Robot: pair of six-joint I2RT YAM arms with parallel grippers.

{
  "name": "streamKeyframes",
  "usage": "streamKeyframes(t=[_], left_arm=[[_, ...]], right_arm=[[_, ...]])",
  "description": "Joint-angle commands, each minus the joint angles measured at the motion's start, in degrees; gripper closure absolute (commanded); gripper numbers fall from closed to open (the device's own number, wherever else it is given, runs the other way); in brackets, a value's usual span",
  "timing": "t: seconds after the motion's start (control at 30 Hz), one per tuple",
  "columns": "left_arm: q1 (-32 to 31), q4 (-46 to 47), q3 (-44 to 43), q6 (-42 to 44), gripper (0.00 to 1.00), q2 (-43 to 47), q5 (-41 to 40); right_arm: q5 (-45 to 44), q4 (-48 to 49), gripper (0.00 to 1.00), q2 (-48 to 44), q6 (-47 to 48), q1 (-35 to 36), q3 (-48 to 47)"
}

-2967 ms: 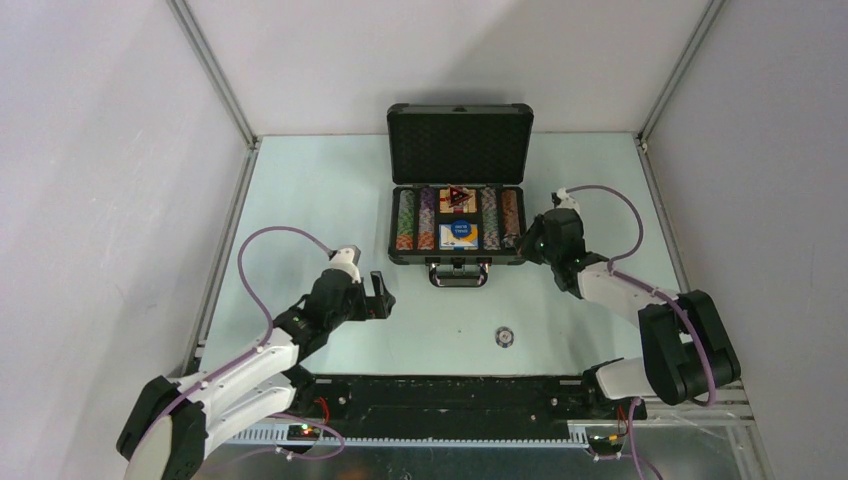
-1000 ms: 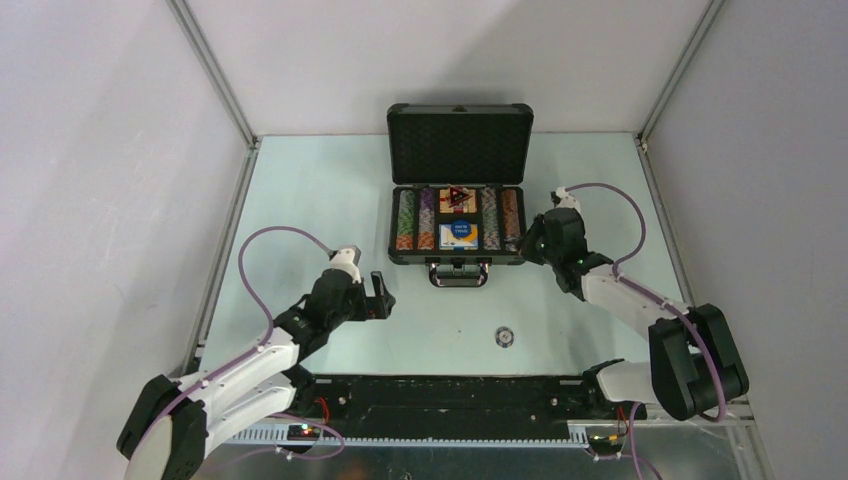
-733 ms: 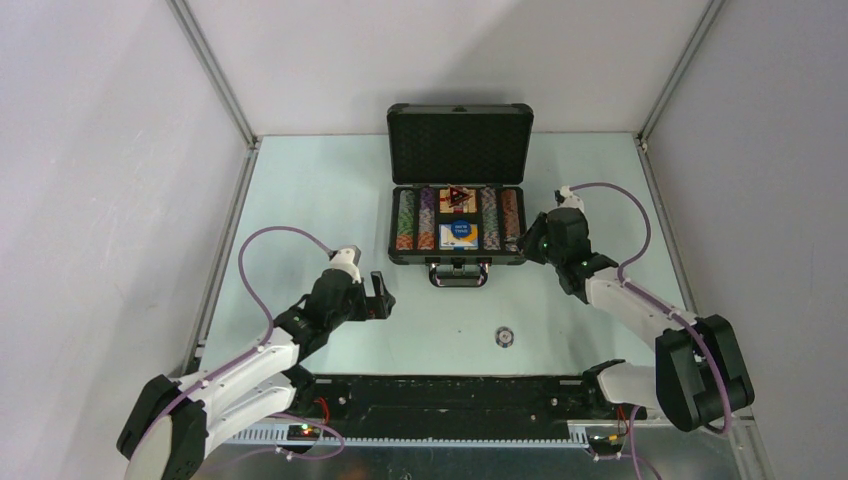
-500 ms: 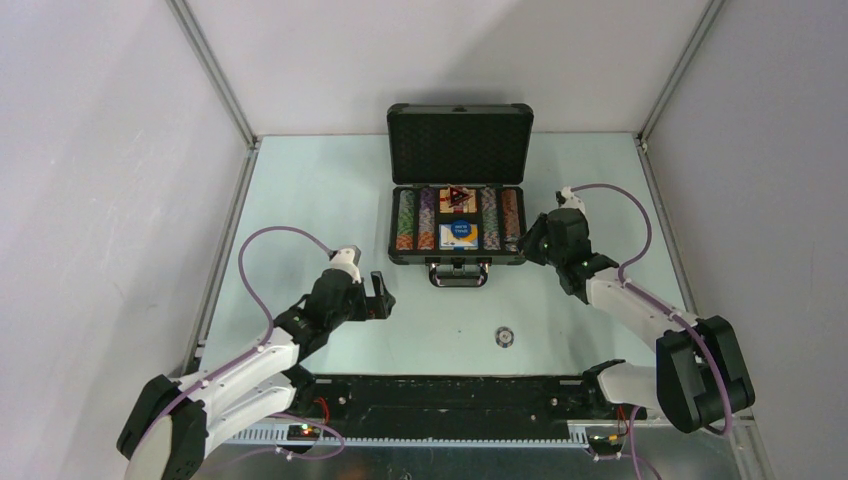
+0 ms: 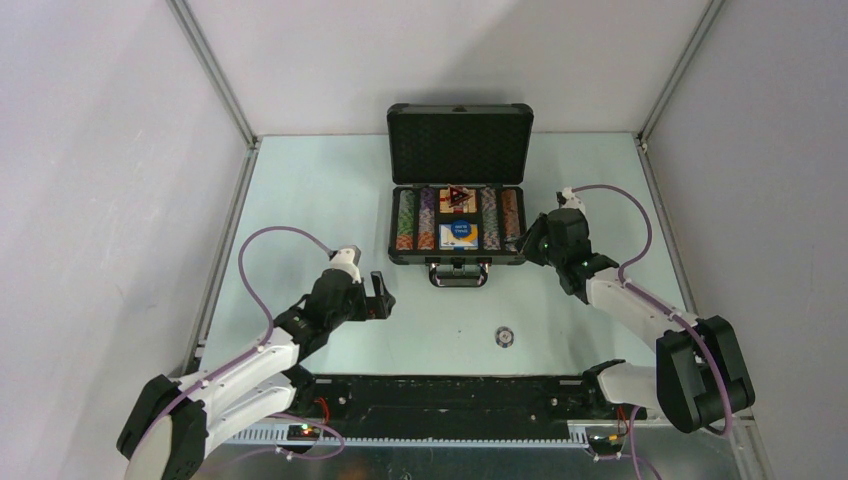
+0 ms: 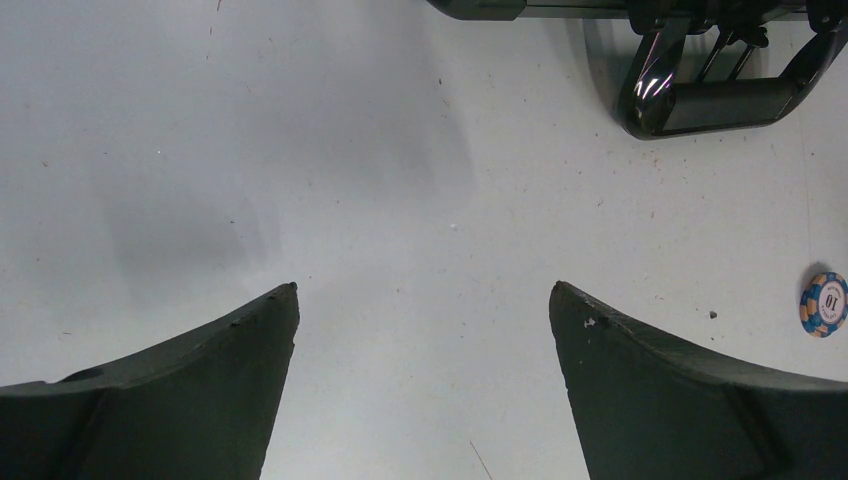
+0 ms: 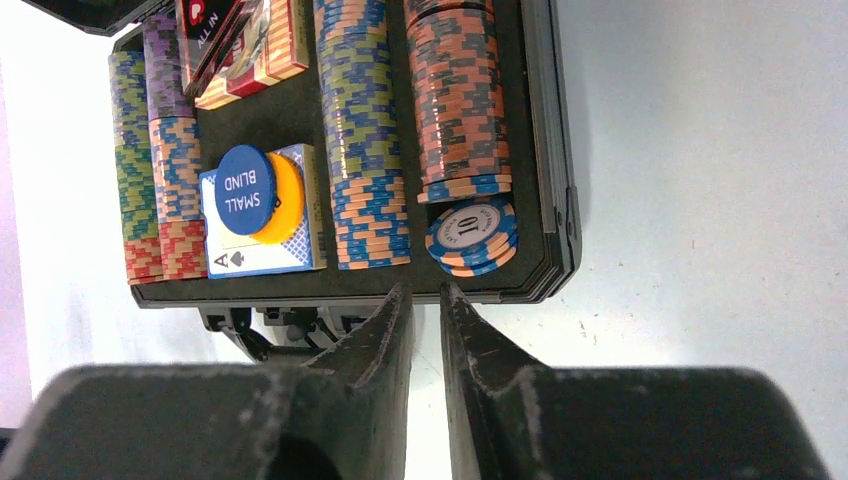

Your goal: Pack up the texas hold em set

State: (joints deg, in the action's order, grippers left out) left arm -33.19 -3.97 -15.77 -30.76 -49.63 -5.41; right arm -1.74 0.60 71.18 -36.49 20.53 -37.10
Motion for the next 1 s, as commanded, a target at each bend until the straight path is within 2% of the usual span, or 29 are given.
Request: streamKeyframes(t=[0.0, 0.97], left_arm=[[0.5, 2.5, -2.4, 1.5, 0.00, -0.3, -0.3], [0.4, 2.5, -2.5, 1.5, 0.00, -0.6, -0.3]], right_arm=[[0.8, 0.3, 0.80, 0.2, -0.9, 0.0, -0.1], [1.1, 2.3, 0.80, 4.2, -0.9, -0.8, -0.1]])
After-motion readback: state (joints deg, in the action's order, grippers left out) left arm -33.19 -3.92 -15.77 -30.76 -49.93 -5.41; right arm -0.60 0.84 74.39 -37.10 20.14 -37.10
